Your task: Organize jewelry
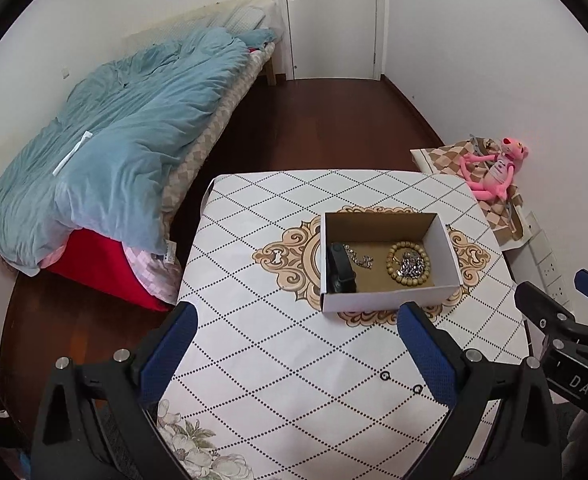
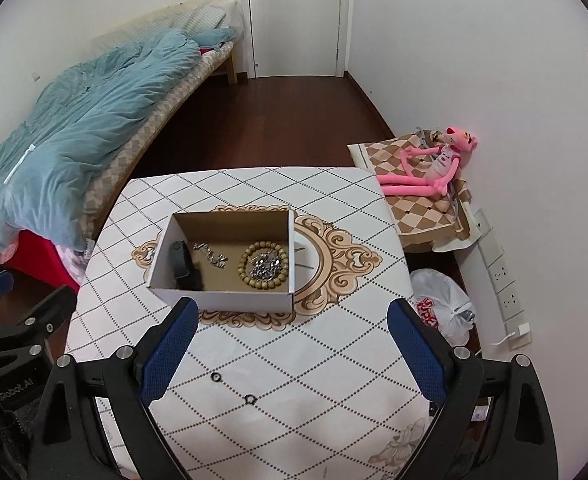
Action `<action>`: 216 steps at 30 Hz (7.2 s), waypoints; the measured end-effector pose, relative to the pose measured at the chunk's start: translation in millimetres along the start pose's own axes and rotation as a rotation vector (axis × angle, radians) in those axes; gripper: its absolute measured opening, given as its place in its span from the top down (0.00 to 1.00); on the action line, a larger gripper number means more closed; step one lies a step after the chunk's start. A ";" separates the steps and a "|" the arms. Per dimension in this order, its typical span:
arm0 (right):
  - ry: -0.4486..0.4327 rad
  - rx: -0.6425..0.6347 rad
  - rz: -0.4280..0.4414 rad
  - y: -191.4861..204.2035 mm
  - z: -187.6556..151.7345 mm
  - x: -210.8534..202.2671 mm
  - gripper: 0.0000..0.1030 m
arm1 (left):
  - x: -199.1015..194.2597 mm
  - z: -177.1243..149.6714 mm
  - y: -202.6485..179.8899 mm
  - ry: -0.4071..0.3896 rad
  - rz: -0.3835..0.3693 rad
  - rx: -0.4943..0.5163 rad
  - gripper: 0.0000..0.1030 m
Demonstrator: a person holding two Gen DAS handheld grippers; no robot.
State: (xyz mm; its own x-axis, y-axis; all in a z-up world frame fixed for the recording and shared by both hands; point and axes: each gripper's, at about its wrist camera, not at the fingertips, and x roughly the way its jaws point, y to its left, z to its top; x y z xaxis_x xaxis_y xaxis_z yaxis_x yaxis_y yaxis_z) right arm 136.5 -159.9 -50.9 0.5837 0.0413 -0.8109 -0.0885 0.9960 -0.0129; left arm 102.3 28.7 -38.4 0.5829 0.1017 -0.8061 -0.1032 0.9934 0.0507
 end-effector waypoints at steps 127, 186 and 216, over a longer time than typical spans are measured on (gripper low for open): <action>-0.072 0.015 -0.029 -12.8 11.5 -100.0 0.05 | -87.1 14.9 4.0 -0.041 -0.038 -0.032 0.03; 0.146 -0.033 -0.043 -10.8 81.5 -16.8 0.00 | -4.6 72.3 -1.6 0.173 -0.006 -0.026 0.03; 0.156 -0.046 -0.048 -6.1 77.8 -15.9 0.00 | -9.8 69.6 0.9 0.170 -0.005 -0.031 0.03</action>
State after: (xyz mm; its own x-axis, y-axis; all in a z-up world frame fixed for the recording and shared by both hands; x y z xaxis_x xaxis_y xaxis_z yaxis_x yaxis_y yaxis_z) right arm 190.5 -160.5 7.7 0.4561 -0.0230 -0.8896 -0.1023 0.9917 -0.0781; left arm 152.5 32.3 10.5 0.4391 0.0835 -0.8945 -0.1270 0.9914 0.0302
